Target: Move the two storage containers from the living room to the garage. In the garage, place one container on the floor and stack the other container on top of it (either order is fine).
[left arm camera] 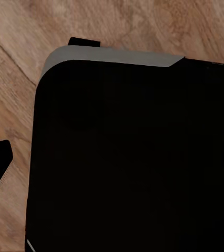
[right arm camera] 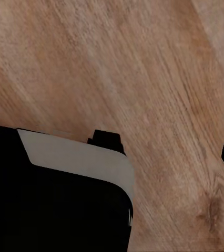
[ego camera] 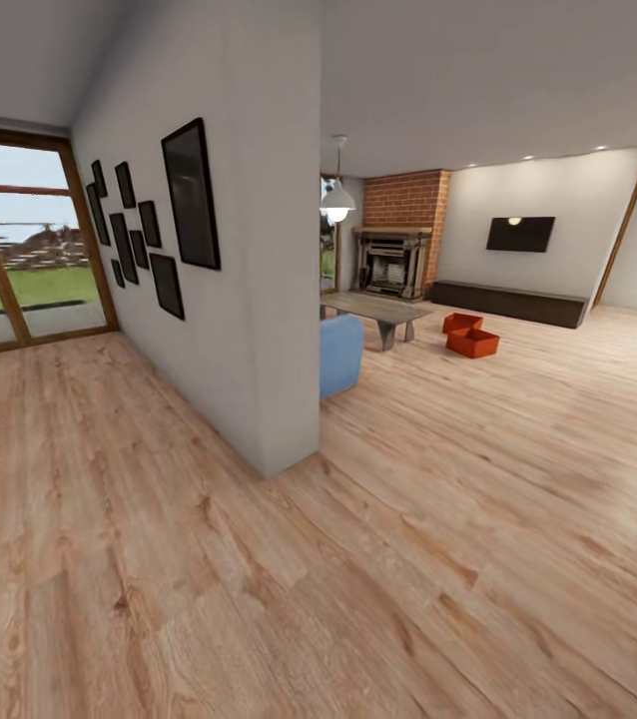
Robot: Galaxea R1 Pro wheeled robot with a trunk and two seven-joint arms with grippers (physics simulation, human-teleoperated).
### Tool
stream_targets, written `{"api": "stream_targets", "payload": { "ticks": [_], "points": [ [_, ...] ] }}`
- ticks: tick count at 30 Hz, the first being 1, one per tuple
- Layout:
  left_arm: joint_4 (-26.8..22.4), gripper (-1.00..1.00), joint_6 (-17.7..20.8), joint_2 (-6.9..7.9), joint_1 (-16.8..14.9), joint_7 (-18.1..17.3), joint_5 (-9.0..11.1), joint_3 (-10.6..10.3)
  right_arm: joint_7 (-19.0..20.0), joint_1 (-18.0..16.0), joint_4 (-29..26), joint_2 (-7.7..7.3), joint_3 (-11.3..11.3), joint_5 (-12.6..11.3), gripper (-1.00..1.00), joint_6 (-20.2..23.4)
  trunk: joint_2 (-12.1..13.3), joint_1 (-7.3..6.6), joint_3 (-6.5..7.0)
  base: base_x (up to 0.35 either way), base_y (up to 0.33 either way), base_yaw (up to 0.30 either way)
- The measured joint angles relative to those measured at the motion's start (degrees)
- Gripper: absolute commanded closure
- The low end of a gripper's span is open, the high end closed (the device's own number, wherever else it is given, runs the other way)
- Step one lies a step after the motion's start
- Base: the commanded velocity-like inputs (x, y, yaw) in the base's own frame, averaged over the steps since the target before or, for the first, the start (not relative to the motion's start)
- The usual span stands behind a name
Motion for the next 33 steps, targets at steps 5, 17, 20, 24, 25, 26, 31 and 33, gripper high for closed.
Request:
{"api": "stream_targets", "payload": {
  "ticks": [5,17,20,24,25,26,31,33],
  "points": [
    [0.0,-1.00,0.0,-0.05,0.0,0.0,0.0,0.0,0.0,0.0,0.0,-0.07,0.0,0.1,-1.00,0.0,0.0,0.00,0.00,0.322,0.000,0.000],
    [0.0,-1.00,0.0,-0.06,0.0,0.0,0.0,-0.1,0.0,0.0,0.0,-0.09,0.1,0.1,-1.00,-0.1,0.0,0.00,0.00,0.322,0.000,-0.002],
    [0.0,-1.00,0.0,-0.06,0.0,0.0,0.0,-0.1,0.0,0.0,0.0,-0.06,0.1,0.1,-1.00,-0.1,0.0,0.00,0.00,0.322,0.000,-0.144],
    [0.0,-1.00,0.0,-0.06,0.0,0.0,0.0,-0.1,0.0,0.0,0.0,-0.04,0.1,0.1,-1.00,-0.1,0.0,0.00,0.00,0.322,0.000,-0.217],
    [0.0,-1.00,0.0,-0.06,0.0,0.0,0.0,-0.1,0.0,0.0,0.0,-0.03,0.1,0.1,-1.00,-0.1,0.0,0.00,0.00,0.322,0.000,-0.234],
    [0.0,-1.00,0.0,-0.06,0.0,0.0,0.0,-0.1,0.0,0.0,0.0,-0.02,0.1,0.1,-1.00,-0.1,0.0,0.00,0.00,0.322,0.000,-0.240],
    [0.0,-1.00,0.0,-0.06,0.0,0.0,0.0,-0.1,0.0,0.0,0.0,-0.05,0.1,0.1,-1.00,-0.1,0.0,0.00,0.00,0.322,0.000,-0.242],
    [0.0,-1.00,0.0,-0.04,0.0,0.0,0.0,-0.1,0.0,0.0,0.0,-0.06,0.1,0.1,-1.00,-0.1,0.0,0.00,0.00,0.322,0.000,-0.242]
  ]
}}
